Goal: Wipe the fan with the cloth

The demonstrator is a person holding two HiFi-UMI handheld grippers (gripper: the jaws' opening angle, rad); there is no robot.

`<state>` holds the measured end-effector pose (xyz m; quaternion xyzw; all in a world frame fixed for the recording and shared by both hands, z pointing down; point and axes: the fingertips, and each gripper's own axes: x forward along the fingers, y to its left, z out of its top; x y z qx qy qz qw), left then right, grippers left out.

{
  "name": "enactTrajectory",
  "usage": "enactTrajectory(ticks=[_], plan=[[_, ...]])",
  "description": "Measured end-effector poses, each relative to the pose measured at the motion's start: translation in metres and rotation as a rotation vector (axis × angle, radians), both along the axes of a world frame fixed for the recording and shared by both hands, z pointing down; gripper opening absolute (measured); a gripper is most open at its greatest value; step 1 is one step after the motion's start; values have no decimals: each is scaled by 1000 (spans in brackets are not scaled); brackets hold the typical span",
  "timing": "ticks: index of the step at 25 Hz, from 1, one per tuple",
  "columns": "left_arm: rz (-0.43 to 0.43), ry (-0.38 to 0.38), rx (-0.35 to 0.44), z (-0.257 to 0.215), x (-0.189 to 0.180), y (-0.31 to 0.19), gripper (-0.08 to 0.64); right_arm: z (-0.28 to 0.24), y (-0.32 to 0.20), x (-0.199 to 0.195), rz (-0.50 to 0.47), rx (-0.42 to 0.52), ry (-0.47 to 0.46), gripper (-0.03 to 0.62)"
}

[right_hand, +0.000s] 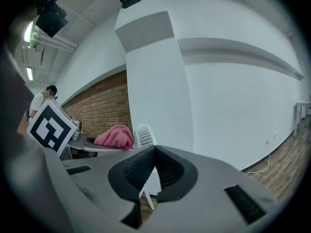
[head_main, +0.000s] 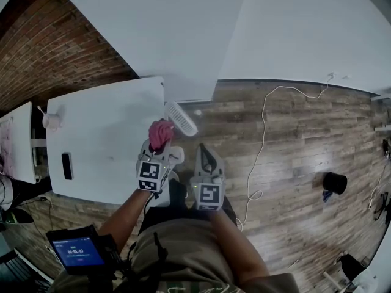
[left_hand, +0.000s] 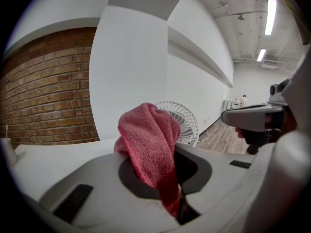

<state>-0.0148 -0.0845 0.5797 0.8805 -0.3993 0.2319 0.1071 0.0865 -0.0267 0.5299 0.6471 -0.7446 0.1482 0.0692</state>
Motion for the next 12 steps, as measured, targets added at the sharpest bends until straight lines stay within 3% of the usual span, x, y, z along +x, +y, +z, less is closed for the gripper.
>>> enactTrajectory(ticks=[12], plan=[[-19, 1, -5, 6, -6, 10, 52, 0, -2, -1, -2, 4, 0, 0]])
